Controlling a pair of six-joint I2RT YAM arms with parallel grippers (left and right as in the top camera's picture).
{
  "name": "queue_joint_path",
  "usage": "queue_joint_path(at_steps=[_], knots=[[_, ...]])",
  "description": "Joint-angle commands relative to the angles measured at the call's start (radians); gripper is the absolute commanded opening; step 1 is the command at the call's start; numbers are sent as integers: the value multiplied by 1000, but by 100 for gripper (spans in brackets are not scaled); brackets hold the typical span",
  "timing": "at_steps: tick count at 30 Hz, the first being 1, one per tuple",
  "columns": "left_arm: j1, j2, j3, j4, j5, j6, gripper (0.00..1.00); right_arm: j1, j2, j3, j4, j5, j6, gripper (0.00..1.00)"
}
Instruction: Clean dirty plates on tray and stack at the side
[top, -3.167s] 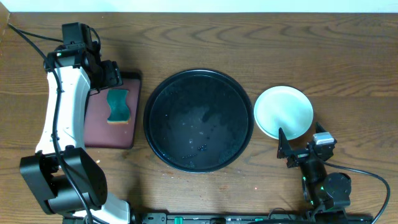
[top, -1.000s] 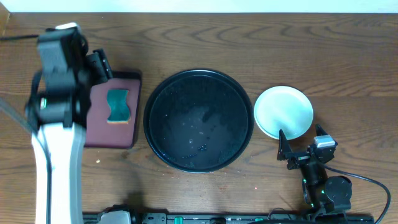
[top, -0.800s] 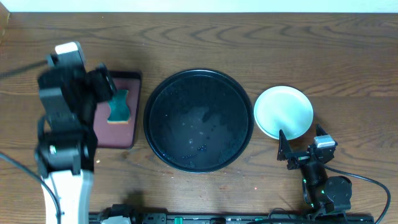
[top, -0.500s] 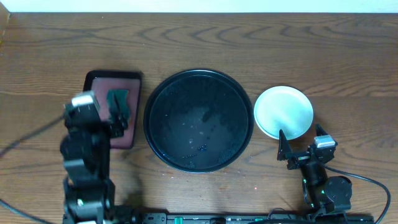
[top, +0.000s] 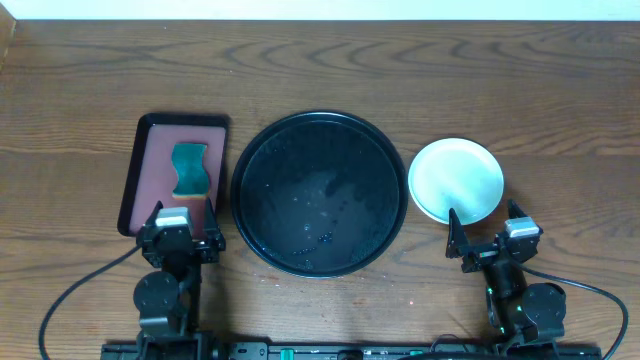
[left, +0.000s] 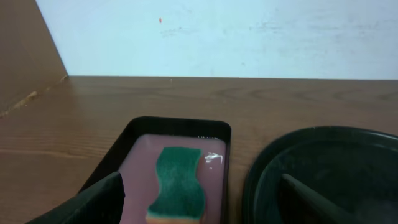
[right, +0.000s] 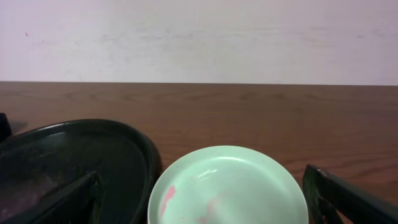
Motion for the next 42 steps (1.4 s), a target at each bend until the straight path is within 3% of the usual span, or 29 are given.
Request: queue_joint_path(at_steps=[1,42], knots=[[-17,-74,-55,4,2,50,78,11,-5,-2,-3,-8,13,99],[-21,-105,-114,-7,-5,49,78,11,-5,-2,-3,-8,13,99]])
